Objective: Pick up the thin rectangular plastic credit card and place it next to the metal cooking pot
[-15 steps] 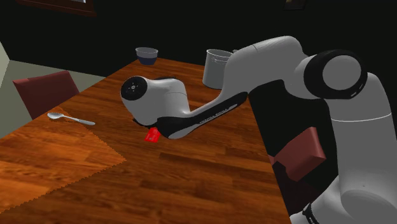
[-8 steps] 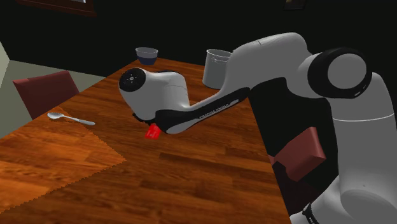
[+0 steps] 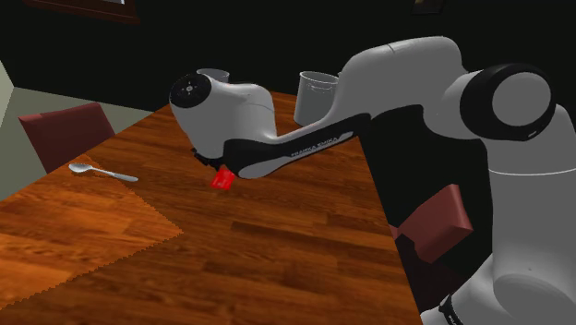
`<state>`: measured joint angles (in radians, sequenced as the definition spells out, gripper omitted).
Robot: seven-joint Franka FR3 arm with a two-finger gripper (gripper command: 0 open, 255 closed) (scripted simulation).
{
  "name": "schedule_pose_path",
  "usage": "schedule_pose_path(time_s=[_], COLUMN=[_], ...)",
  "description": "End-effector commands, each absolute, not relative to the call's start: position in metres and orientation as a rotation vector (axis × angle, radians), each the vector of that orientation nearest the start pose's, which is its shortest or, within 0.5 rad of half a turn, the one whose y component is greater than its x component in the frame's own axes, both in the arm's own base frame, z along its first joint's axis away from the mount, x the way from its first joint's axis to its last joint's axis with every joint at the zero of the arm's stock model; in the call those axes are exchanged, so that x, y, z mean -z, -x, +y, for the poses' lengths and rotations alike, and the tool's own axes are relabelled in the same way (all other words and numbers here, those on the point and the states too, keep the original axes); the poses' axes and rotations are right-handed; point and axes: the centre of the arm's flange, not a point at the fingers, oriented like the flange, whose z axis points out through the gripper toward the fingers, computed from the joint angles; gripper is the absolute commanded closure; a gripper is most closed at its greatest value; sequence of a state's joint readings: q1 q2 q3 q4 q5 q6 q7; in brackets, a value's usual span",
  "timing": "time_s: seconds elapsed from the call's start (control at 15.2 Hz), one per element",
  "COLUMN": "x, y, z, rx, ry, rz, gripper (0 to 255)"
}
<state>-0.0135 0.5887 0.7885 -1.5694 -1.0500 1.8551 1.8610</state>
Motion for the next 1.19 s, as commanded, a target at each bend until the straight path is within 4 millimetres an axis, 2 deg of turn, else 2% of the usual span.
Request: schedule_pose_path(time_s=[0.0,1.12], x=[-0.389,-0.479], y=[-0.585,-0.585], z=[0.358,0.358], rx=[0.896,0.896], ry=[2.999,2.999], rz=[1.241,1.241], gripper=[255,255])
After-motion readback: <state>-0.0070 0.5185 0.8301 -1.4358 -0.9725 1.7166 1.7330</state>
